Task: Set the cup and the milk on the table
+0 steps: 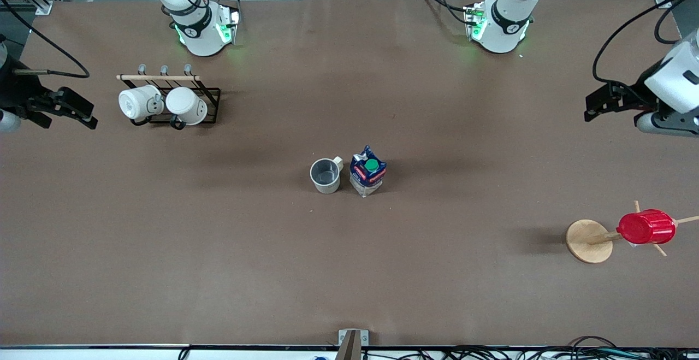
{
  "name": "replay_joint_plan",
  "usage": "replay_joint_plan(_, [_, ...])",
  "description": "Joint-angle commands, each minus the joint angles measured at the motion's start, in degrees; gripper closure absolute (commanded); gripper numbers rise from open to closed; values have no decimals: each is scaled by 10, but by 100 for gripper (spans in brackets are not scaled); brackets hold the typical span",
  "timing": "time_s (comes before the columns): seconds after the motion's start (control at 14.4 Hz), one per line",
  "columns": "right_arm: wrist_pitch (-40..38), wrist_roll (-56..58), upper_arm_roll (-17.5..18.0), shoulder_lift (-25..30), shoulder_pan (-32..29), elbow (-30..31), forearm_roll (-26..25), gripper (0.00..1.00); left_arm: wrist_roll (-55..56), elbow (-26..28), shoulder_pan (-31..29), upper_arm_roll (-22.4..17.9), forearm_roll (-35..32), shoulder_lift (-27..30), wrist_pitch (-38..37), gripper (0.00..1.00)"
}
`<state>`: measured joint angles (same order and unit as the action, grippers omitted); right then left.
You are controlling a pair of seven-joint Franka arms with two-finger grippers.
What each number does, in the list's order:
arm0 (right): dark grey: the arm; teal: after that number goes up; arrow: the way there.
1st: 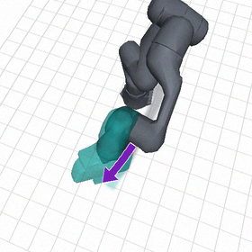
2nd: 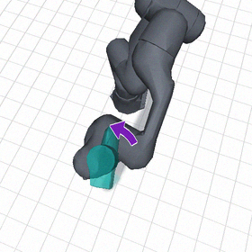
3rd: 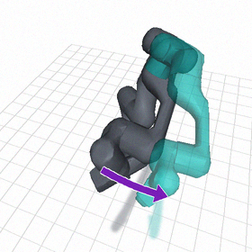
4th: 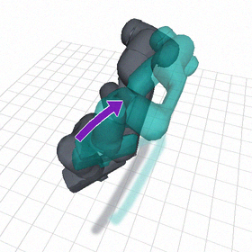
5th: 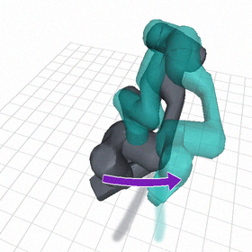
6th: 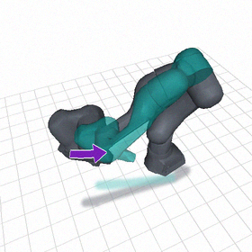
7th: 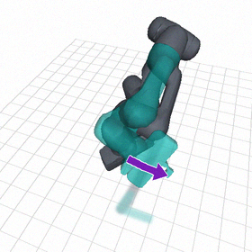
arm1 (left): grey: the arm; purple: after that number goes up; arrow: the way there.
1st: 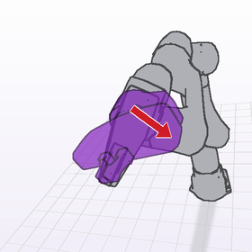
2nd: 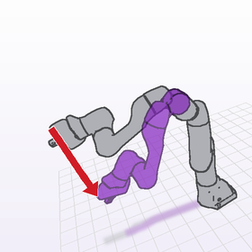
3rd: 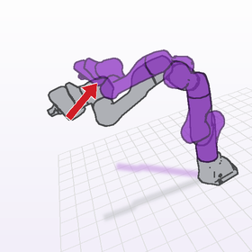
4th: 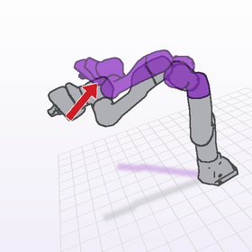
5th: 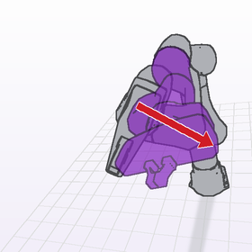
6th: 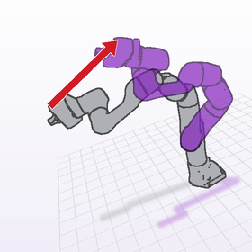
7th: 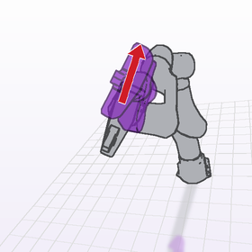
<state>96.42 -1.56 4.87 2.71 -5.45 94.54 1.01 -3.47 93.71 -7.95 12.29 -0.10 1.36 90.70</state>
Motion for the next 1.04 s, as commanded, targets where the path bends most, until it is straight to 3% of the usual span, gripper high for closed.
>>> replay_joint_plan(0.0, [-22,7,5,-5,-3,-23,-2,3,-2,59,91,-89,11,63,8,0])
replay_joint_plan(0.21, [-35,6,5,-23,-3,-52,-2,3,14,61,107,-101,11,73,-1,0])
replay_joint_plan(0.97, [-28,-2,5,-33,-1,-45,-2,2,37,28,126,-82,-16,73,-34,0])
